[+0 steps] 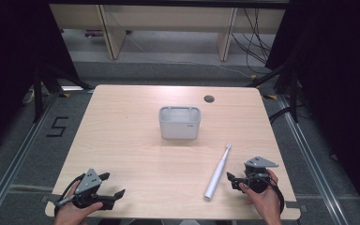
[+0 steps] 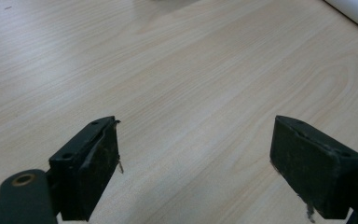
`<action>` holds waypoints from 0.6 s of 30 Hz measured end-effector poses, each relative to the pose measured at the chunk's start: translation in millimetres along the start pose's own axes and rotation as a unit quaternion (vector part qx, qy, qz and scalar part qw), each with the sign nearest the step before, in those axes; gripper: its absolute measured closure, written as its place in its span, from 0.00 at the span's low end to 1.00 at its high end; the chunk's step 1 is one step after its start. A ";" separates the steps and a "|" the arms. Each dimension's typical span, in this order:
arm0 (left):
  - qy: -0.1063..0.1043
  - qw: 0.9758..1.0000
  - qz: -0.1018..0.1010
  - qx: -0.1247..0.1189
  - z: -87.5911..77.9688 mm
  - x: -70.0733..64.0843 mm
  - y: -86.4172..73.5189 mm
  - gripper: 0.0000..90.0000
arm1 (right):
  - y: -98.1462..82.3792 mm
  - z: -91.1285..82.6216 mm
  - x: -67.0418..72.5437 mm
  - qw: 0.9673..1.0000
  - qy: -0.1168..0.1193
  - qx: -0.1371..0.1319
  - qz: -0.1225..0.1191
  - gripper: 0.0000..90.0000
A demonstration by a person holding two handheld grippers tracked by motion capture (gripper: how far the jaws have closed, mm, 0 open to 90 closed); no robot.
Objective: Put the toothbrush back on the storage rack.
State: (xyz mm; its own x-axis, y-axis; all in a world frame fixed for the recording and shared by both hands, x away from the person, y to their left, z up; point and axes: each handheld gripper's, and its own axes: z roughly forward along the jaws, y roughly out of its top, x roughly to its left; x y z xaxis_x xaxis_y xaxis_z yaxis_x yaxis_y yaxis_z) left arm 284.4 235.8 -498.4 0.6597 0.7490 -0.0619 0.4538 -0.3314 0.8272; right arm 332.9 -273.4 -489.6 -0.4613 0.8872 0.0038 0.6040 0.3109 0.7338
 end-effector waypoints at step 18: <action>0.000 1.000 -0.001 -0.002 0.4 0.3 -0.3 0.17 | 6.1 -3.7 11.8 1.000 0.005 -0.024 -0.007 0.23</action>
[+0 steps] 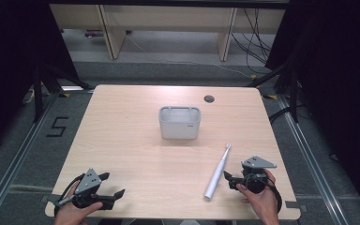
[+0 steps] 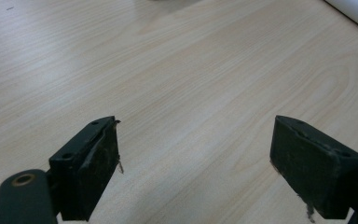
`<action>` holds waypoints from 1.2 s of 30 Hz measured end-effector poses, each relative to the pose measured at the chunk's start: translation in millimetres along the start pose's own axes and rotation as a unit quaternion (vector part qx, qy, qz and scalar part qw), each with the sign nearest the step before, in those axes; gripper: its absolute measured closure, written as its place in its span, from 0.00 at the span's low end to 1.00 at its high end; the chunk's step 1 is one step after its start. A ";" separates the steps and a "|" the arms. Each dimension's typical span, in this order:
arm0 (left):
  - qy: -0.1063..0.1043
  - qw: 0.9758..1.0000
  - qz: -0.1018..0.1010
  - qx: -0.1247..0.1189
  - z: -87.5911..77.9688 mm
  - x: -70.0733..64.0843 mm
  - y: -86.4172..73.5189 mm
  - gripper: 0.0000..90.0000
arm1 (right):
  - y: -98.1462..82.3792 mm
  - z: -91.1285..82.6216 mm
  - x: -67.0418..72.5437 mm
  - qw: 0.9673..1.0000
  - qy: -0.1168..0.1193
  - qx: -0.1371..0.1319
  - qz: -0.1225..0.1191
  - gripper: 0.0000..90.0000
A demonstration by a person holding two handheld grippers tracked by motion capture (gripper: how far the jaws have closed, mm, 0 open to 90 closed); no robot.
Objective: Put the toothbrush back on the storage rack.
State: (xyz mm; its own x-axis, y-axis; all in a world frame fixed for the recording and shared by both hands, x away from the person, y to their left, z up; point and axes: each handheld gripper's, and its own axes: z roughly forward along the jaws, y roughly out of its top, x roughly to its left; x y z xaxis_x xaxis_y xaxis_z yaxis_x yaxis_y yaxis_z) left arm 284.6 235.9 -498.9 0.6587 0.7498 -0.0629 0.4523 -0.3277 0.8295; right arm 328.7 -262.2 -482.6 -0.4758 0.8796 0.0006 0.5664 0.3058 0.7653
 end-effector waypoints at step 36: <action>0.000 1.000 0.001 0.001 0.2 0.7 -0.4 0.16 | 18.1 2.6 49.1 0.992 0.095 -0.018 -0.086 0.87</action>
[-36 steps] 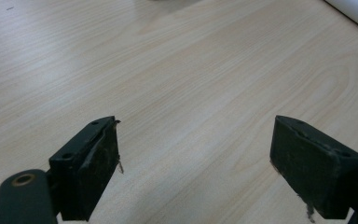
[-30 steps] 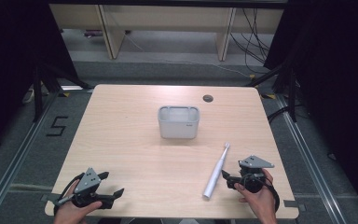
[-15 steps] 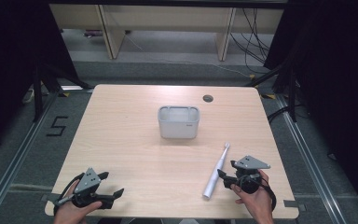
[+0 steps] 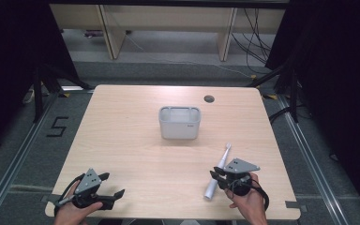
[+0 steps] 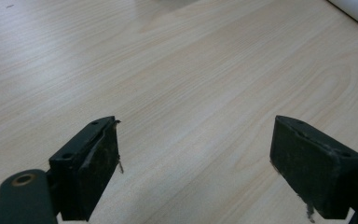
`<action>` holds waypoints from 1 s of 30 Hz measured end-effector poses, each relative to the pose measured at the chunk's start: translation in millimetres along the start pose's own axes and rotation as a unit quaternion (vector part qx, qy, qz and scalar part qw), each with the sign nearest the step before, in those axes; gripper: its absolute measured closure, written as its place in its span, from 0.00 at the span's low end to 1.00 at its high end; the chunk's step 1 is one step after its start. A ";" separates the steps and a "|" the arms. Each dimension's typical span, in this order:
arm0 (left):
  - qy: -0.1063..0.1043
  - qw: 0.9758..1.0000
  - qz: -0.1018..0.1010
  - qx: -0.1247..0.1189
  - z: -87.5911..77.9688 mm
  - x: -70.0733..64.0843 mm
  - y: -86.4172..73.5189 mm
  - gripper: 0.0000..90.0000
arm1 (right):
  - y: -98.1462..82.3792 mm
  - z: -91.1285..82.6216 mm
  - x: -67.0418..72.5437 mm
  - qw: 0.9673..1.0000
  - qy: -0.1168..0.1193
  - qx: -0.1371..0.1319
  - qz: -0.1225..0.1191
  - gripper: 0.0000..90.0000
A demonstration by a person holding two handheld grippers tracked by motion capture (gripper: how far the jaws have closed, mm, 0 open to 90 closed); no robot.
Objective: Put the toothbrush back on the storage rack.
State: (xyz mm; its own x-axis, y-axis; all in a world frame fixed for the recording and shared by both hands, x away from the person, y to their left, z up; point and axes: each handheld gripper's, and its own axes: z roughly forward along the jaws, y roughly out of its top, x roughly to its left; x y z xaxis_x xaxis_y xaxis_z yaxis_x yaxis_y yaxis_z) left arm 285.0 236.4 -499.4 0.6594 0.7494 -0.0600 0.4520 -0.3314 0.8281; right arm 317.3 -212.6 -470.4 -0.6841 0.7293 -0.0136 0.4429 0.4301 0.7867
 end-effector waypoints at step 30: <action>0.004 1.000 -0.002 0.004 -0.5 -0.3 -0.2 0.16 | -8.1 19.5 11.1 0.996 0.045 0.065 -0.032 0.98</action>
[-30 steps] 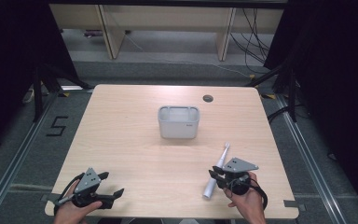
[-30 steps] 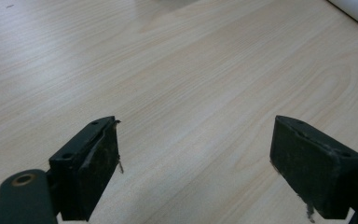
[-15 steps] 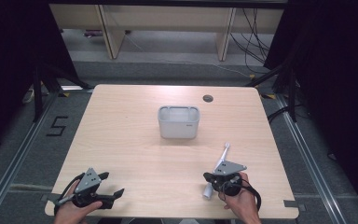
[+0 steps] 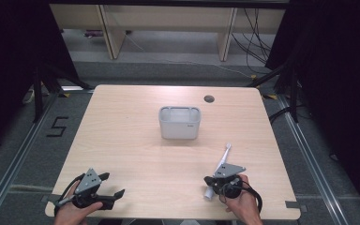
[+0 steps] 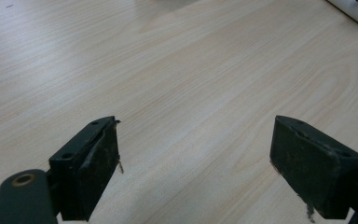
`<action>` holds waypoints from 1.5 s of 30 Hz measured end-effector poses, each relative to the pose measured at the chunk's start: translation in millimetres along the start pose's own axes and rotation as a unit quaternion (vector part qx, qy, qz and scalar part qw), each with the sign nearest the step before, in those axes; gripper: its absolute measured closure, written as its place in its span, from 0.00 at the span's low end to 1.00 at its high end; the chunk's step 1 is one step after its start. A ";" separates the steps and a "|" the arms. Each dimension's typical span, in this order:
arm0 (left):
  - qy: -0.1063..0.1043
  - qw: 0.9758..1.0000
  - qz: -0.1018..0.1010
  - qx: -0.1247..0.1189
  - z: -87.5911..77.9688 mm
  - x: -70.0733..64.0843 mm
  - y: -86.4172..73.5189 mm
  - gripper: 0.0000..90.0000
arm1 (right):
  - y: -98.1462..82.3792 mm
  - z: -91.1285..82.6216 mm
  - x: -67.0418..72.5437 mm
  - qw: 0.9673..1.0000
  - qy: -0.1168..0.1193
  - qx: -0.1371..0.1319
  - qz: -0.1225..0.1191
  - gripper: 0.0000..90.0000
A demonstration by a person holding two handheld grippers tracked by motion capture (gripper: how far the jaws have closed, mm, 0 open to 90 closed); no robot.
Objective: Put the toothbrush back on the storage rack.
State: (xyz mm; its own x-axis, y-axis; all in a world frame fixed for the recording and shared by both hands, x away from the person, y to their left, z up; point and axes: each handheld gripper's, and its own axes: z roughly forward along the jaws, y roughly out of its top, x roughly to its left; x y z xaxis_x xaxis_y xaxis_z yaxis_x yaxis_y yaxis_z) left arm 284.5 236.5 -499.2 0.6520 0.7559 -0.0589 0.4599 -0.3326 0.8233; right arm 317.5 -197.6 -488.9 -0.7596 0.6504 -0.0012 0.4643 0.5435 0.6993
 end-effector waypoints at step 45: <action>-0.005 1.000 -0.002 -0.008 0.2 -0.6 0.0 0.16 | -16.4 -15.7 -13.1 1.000 -0.008 0.020 0.008 0.98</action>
State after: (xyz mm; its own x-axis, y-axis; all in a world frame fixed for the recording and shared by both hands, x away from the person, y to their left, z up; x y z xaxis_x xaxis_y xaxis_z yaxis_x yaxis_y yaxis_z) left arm 284.2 235.9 -499.3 0.6559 0.7518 -0.0678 0.4535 -0.3207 0.8316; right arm 312.7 -223.3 -489.2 -0.7444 0.6677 -0.0012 0.4948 0.5529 0.6705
